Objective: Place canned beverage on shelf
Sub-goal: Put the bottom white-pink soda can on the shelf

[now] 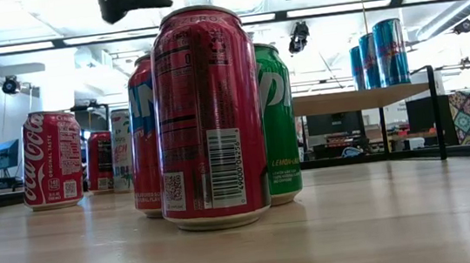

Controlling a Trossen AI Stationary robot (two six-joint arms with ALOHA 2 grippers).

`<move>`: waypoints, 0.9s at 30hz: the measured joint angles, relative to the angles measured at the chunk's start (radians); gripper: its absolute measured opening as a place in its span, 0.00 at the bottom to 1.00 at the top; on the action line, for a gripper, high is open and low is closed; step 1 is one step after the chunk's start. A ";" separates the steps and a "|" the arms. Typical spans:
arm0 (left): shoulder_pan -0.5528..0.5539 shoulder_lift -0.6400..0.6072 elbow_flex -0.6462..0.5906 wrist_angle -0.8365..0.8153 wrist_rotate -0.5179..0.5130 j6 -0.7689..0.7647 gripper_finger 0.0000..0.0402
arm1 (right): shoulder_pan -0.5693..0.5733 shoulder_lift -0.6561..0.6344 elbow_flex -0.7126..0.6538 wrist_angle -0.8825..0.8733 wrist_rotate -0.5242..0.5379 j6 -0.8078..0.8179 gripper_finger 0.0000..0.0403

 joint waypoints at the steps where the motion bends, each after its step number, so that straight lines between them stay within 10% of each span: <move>1: -0.003 -0.030 -0.053 0.075 0.000 -0.013 0.69 | 0.011 0.011 -0.006 0.034 -0.051 0.016 0.70; 10: -0.034 -0.081 -0.337 0.691 -0.003 -0.154 0.69 | 0.221 0.100 -0.011 0.038 -0.029 0.093 0.70; 19: -0.076 0.076 -0.208 0.647 0.024 -0.173 0.69 | 0.428 0.089 -0.011 -0.130 0.067 0.225 0.70; 27: -0.097 0.245 0.104 0.277 0.024 -0.073 0.67 | 0.645 0.055 -0.011 -0.387 0.179 0.446 0.70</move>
